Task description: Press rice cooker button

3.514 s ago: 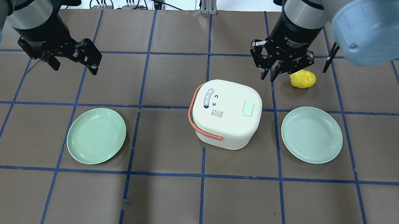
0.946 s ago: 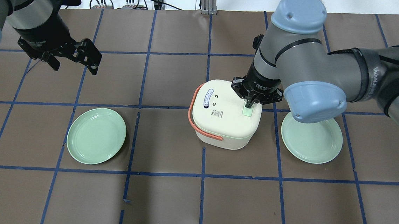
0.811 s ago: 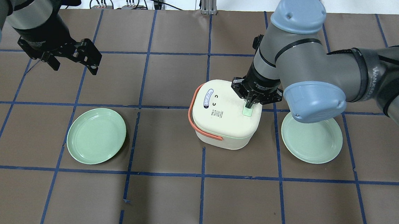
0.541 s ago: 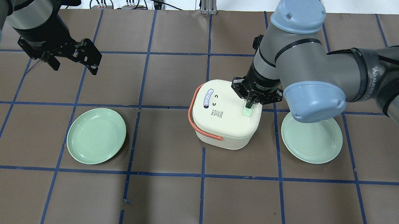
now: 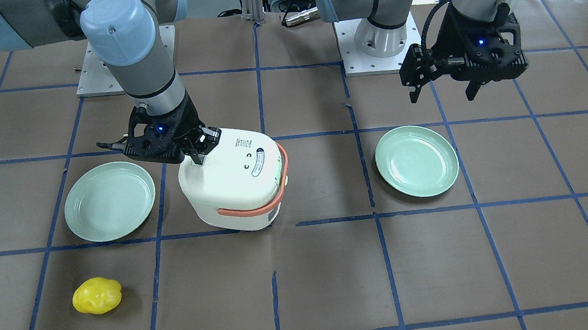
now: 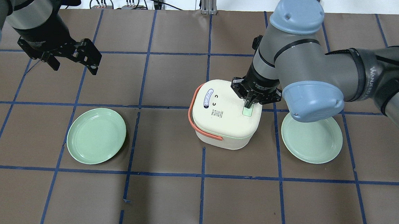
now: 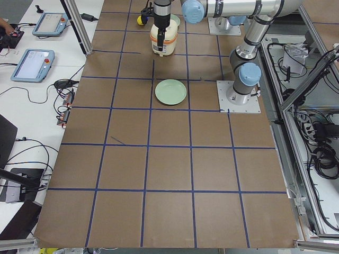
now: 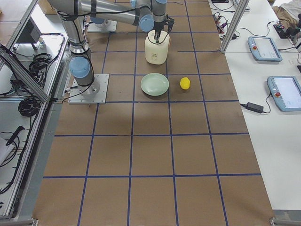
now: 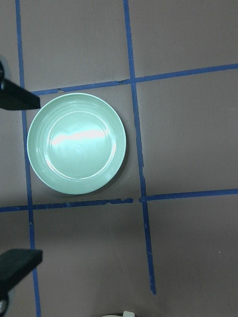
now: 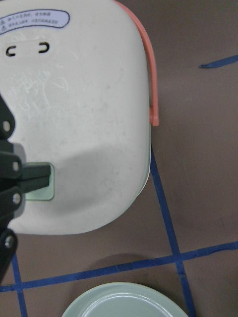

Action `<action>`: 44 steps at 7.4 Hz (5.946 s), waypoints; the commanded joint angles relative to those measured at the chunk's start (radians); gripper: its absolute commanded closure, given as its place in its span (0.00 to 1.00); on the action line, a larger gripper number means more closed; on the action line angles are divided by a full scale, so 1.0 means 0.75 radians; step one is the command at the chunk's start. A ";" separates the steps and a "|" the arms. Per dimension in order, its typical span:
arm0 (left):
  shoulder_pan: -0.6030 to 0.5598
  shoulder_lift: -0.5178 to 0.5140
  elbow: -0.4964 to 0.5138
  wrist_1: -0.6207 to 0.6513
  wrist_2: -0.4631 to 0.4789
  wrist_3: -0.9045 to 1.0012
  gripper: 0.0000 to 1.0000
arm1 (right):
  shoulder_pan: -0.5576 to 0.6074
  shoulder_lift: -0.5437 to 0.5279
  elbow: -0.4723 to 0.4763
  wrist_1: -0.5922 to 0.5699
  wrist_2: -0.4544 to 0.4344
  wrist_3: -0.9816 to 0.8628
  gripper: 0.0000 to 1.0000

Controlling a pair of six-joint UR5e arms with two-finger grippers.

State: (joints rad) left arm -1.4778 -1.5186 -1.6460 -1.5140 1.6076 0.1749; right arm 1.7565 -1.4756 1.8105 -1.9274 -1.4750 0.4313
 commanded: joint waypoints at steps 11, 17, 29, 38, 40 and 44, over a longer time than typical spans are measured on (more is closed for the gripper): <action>-0.001 0.000 0.000 0.000 0.000 0.000 0.00 | 0.000 -0.002 0.034 -0.001 -0.001 0.004 0.86; -0.001 0.000 0.000 0.000 0.000 0.000 0.00 | 0.000 0.000 0.040 -0.007 0.007 -0.002 0.86; -0.001 0.000 0.000 0.000 0.000 0.000 0.00 | -0.016 -0.018 -0.174 0.174 -0.003 -0.023 0.75; -0.001 0.000 0.000 0.000 0.002 0.000 0.00 | -0.323 -0.055 -0.536 0.672 -0.097 -0.663 0.02; -0.001 0.000 0.000 0.000 0.002 0.000 0.00 | -0.275 -0.045 -0.561 0.639 -0.099 -0.612 0.01; -0.001 0.000 0.000 0.000 0.002 0.000 0.00 | -0.258 -0.057 -0.486 0.598 -0.087 -0.557 0.01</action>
State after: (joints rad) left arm -1.4788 -1.5187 -1.6460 -1.5141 1.6091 0.1749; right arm 1.5640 -1.5099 1.4192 -1.4734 -1.5399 0.0084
